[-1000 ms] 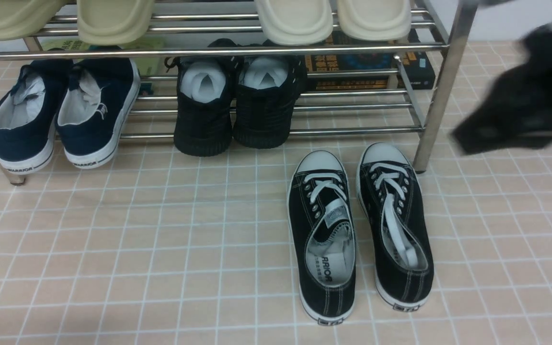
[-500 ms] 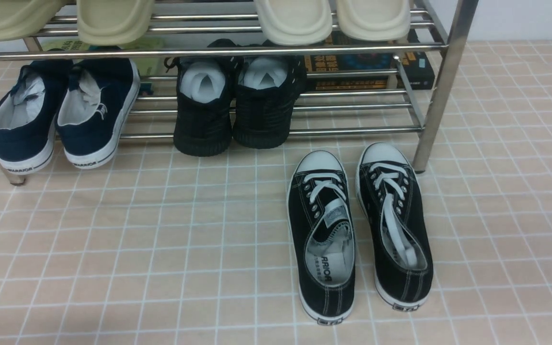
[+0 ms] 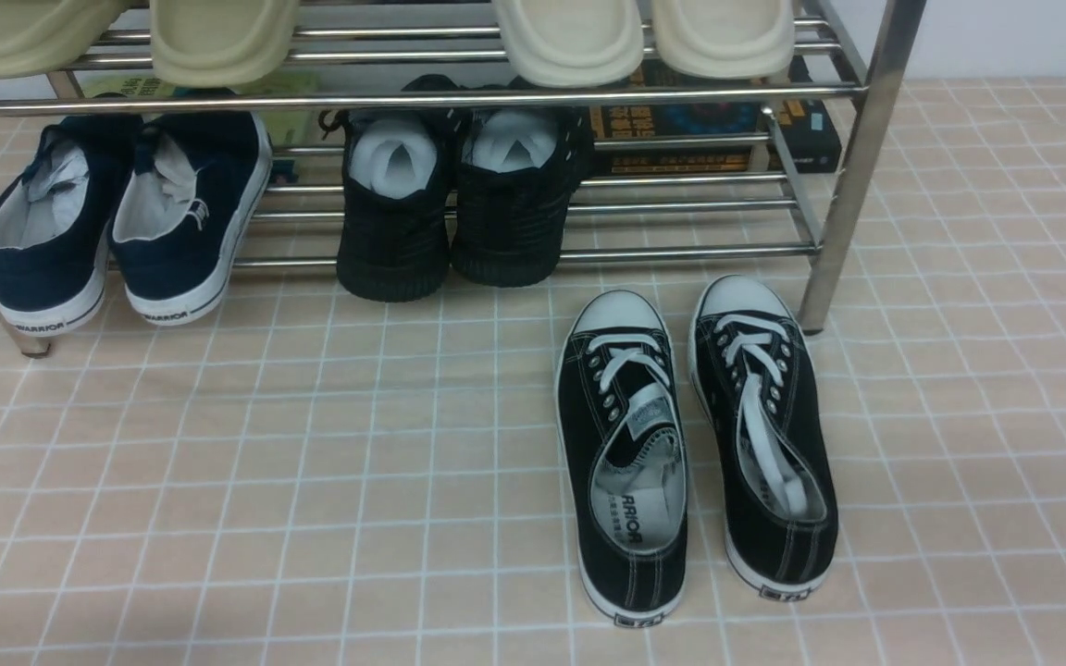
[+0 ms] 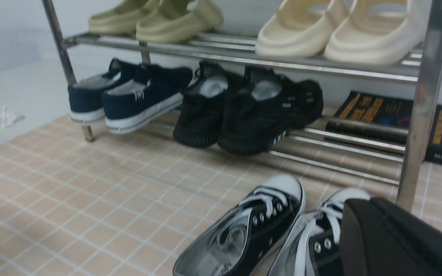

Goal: Take the shoes off the shelf from the light coffee tablecloth by hand.

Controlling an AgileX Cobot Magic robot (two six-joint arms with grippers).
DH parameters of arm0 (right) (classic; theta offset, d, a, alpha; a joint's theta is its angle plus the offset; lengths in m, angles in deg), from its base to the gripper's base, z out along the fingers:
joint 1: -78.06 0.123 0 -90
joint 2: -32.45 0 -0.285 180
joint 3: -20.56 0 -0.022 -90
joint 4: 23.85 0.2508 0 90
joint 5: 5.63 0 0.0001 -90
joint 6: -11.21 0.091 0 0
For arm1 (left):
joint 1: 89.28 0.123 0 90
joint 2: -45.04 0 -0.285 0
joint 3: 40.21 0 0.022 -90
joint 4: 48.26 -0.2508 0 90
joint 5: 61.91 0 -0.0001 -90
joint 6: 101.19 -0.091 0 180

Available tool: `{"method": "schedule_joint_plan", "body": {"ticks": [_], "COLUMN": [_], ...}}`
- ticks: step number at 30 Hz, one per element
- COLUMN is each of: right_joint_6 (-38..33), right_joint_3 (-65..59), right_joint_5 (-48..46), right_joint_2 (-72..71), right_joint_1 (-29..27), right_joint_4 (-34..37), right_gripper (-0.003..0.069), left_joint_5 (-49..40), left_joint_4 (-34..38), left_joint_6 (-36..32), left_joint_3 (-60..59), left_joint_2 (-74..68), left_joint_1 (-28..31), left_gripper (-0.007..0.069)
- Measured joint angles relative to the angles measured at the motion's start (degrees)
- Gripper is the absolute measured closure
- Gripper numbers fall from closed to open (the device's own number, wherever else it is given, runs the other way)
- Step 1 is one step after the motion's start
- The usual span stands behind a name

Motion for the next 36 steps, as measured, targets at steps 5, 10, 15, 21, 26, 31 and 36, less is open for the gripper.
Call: {"method": "schedule_joint_plan", "body": {"ticks": [5, 10, 15, 21, 26, 31, 36], "right_joint_6": [0.0, -0.05, -0.05, -0.05, -0.08, -0.08, -0.08], "right_joint_3": [-0.24, -0.24, -0.24, -0.91, -5.07, -13.43, -21.1], "right_joint_5": [0.62, 0.74, 0.74, 0.74, 1.02, 0.35, 0.07], "right_joint_2": [-0.23, -0.23, -0.23, -0.64, -2.25, -6.58, -12.28], "right_joint_1": [0.0, 0.0, 0.0, 0.0, -0.87, -6.3, -13.31], "right_joint_4": [0.0, 0.0, 0.0, 0.0, -2.27, -5.25, -6.85], "right_gripper": [0.0666, 0.0664, 0.0661, 0.0659, 0.0657, 0.0654, 0.0649], "left_joint_5": [0.0, 0.0, 0.0, 0.0, 0.0, 0.0, 0.0], "left_joint_4": [0.0, 0.0, 0.0, 0.0, 0.0, 0.0, 0.0], "left_joint_6": [0.0, 0.0, 0.0, 0.0, 0.0, 0.0, 0.0], "left_joint_3": [0.0, 0.0, 0.0, 0.0, 0.0, 0.0, 0.0], "left_joint_2": [0.0, 0.0, 0.0, 0.0, 0.0, 0.0, 0.0], "left_joint_1": [0.0, 0.0, 0.0, 0.0, 0.0, 0.0, 0.0], "left_gripper": [0.0384, 0.0384, 0.0384, 0.0384, 0.0384, 0.0384, 0.0384]}}
